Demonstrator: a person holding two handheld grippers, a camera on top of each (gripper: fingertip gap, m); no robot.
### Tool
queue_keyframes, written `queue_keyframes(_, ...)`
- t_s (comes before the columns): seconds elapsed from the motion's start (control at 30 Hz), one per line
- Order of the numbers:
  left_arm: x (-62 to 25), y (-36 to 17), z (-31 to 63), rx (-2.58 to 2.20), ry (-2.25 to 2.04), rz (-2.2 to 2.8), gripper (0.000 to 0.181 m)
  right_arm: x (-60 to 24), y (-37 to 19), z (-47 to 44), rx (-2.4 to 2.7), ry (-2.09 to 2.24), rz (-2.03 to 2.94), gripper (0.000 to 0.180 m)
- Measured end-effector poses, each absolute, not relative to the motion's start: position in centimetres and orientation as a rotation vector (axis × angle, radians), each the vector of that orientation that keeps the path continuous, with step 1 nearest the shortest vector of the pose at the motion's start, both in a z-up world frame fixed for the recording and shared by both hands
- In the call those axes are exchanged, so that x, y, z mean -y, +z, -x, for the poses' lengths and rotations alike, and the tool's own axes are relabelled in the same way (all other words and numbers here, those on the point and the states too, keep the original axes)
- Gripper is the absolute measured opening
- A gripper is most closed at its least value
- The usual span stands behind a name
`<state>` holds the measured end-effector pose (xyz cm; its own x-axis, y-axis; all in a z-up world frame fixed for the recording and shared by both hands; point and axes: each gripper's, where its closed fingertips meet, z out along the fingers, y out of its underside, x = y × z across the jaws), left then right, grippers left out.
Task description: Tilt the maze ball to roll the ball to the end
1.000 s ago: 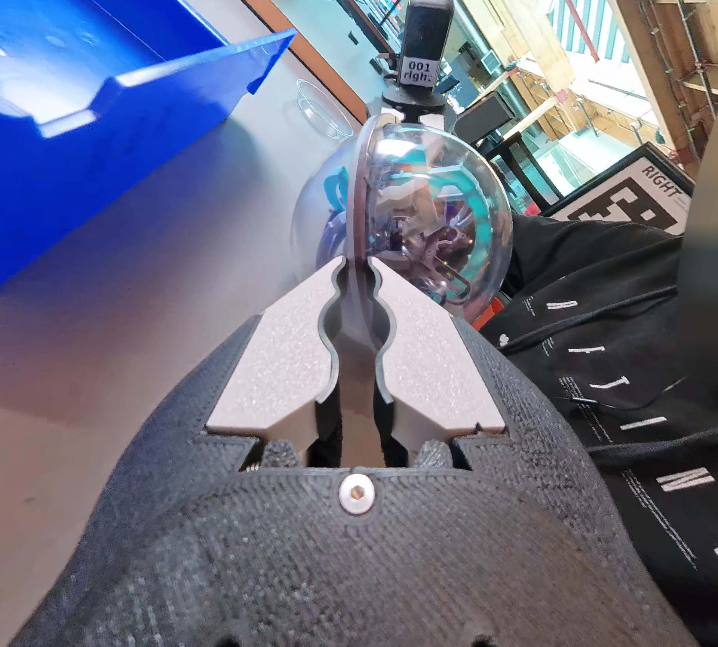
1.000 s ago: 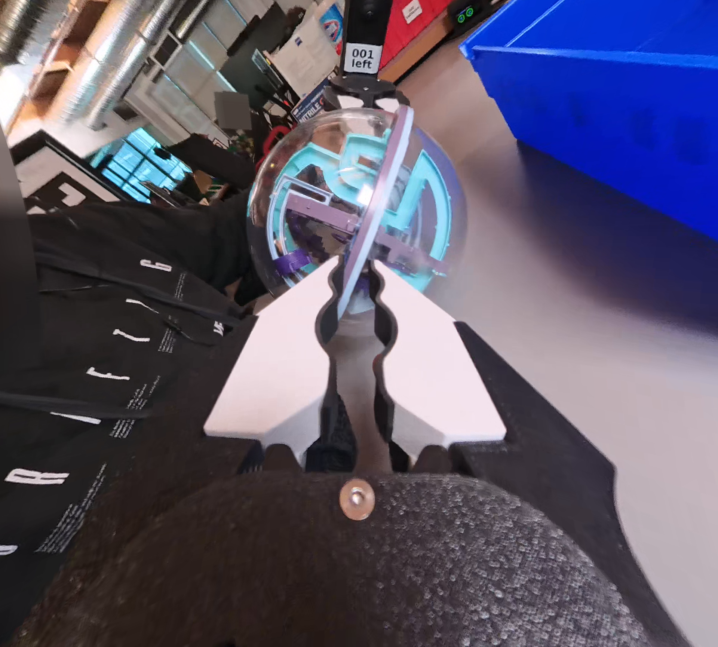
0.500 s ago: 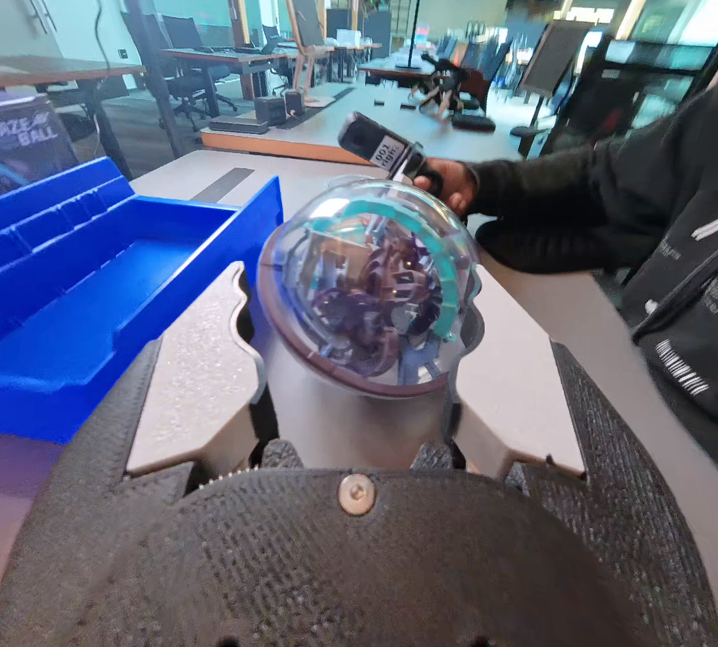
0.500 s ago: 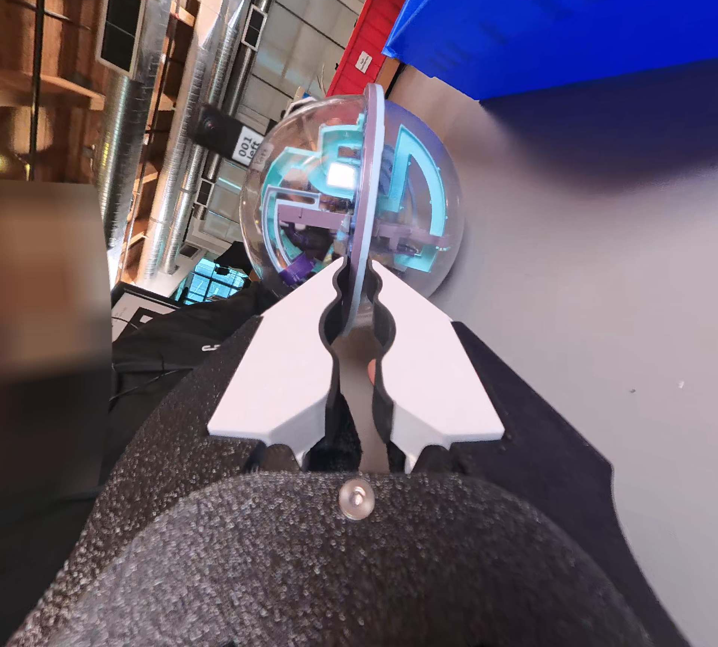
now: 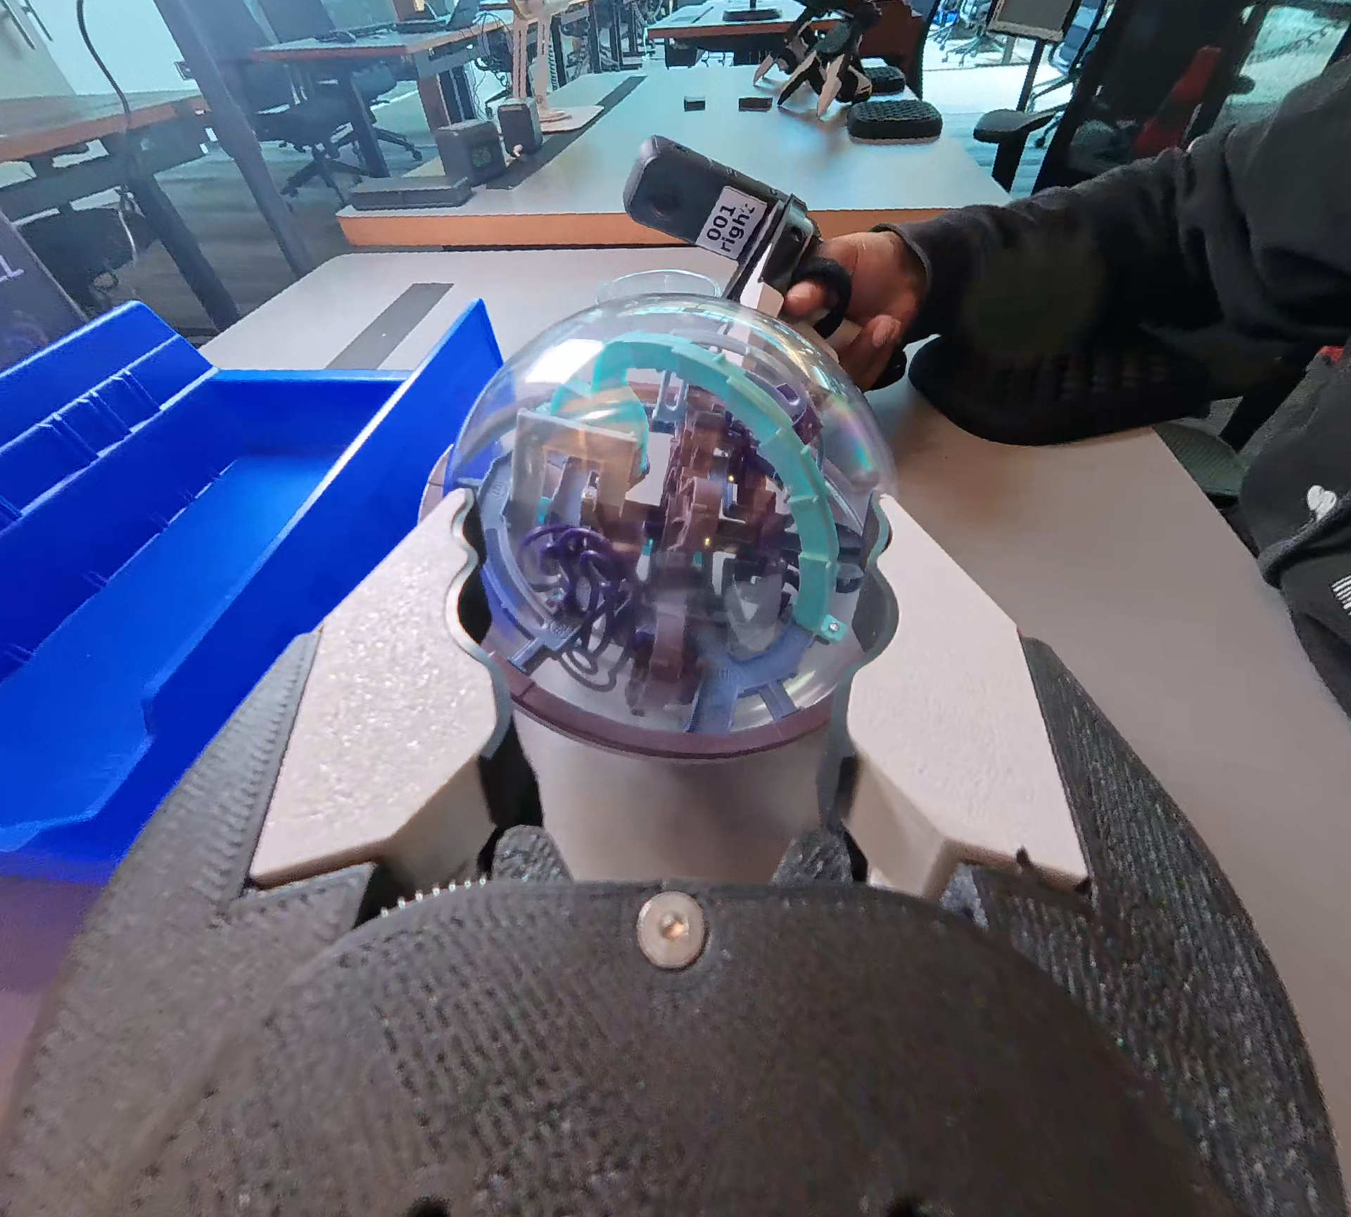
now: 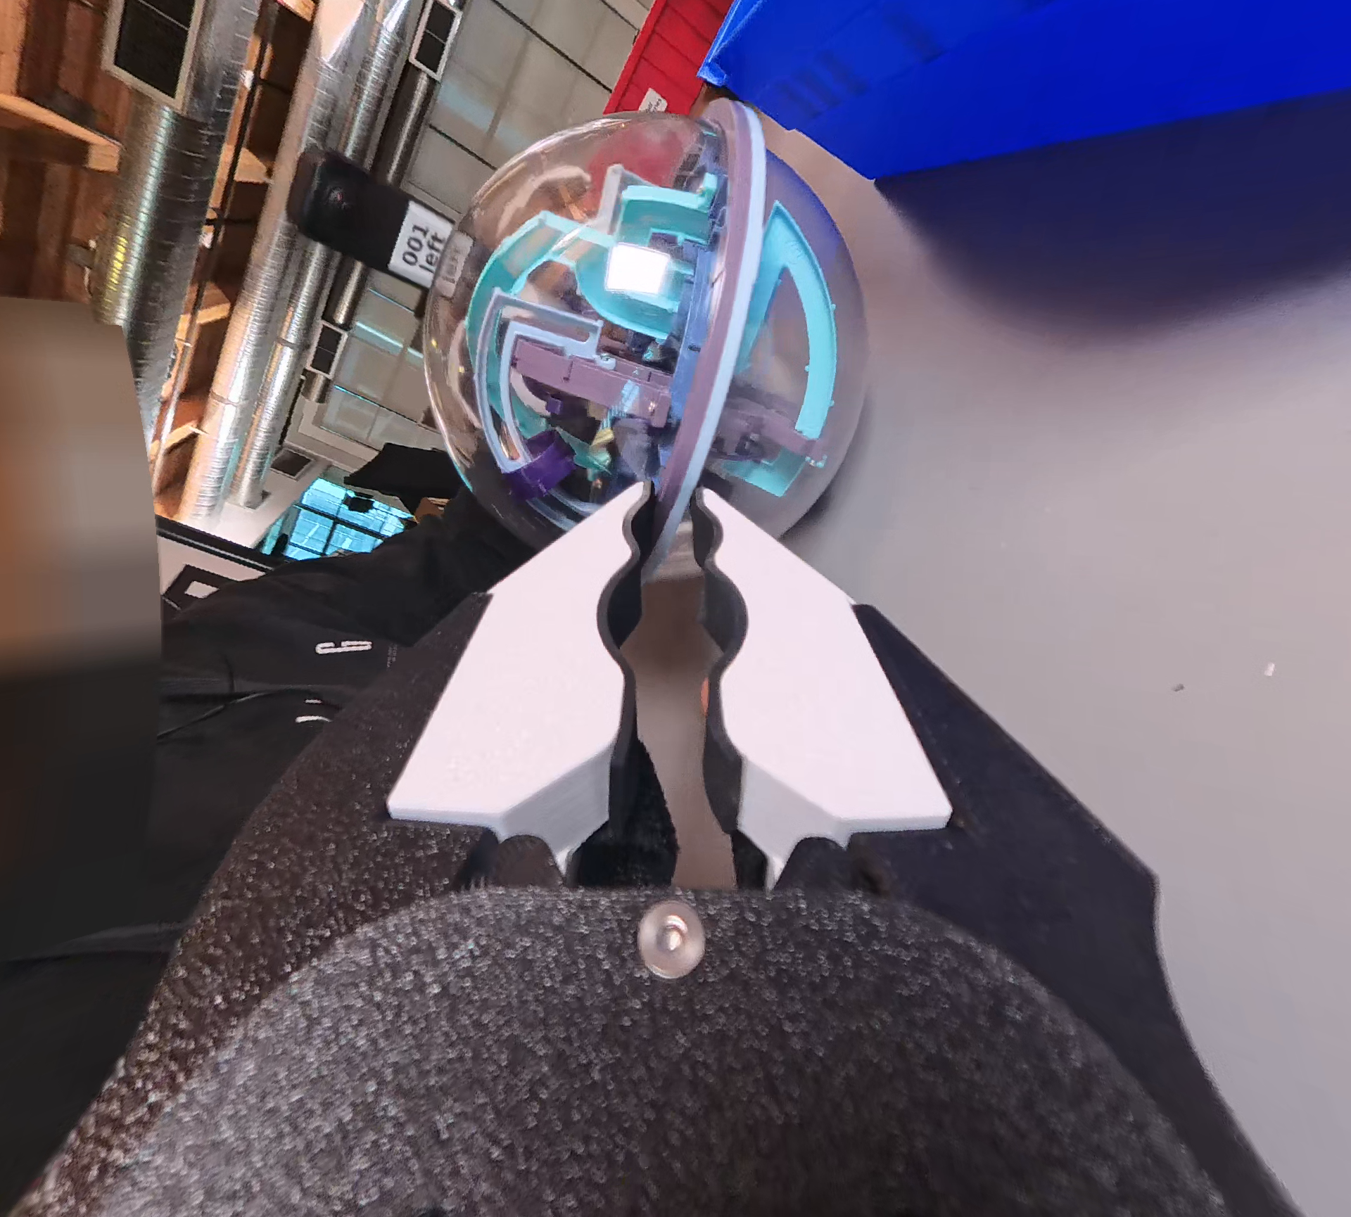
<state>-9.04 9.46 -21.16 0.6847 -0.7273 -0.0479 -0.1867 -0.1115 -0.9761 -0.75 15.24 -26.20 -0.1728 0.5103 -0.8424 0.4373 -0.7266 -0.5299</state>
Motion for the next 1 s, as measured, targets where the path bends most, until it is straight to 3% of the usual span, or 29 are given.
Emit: queue_keyframes(1.0,-12.7,-21.2,10.1,-0.553,-0.755,1.754,0.101,-15.9,-25.6,0.4,1.372,1.655,1.634,0.025)
